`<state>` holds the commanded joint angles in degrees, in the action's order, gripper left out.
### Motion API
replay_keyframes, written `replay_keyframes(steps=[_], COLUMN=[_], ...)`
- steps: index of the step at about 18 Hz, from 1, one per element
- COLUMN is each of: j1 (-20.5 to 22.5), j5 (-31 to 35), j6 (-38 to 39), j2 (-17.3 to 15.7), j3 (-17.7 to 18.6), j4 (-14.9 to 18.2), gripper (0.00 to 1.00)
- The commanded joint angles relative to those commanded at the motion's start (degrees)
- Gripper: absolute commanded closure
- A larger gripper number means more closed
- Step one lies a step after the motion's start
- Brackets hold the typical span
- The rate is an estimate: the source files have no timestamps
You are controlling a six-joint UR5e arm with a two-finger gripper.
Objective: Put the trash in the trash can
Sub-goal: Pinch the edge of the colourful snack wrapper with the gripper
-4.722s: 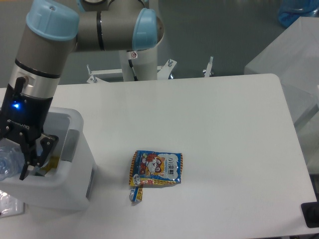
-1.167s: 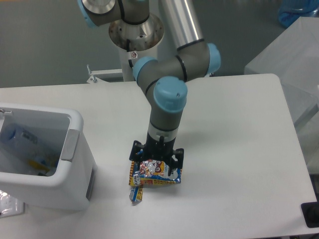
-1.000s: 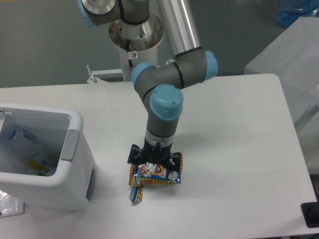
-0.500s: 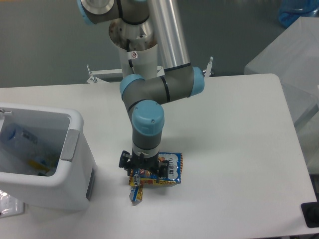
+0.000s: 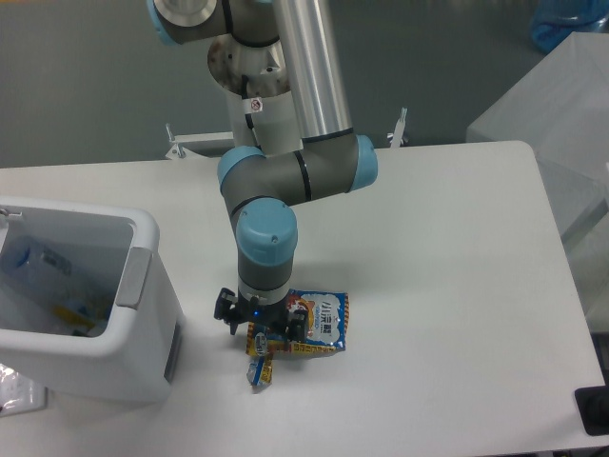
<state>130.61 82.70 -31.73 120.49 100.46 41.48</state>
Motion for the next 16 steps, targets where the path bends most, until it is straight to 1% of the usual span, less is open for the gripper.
replay_keyframes(steps=[5,7,10,14,16], j1=[0.0,0.0,0.0,0.0,-0.09], j5=[0.44,2.02,2.11,3.07,3.16], j6=[-0.61,-3.5,-4.83,-9.39,-9.84], j2=[0.53,0.97,1.06,1.76,2.02], j3=[-0.79,-0.97,-1.4,-2.02,-2.37], j4=[0.0,0.0,0.0,0.0,0.0], gripper=[0.0,0.0,0.0,0.0,0.0])
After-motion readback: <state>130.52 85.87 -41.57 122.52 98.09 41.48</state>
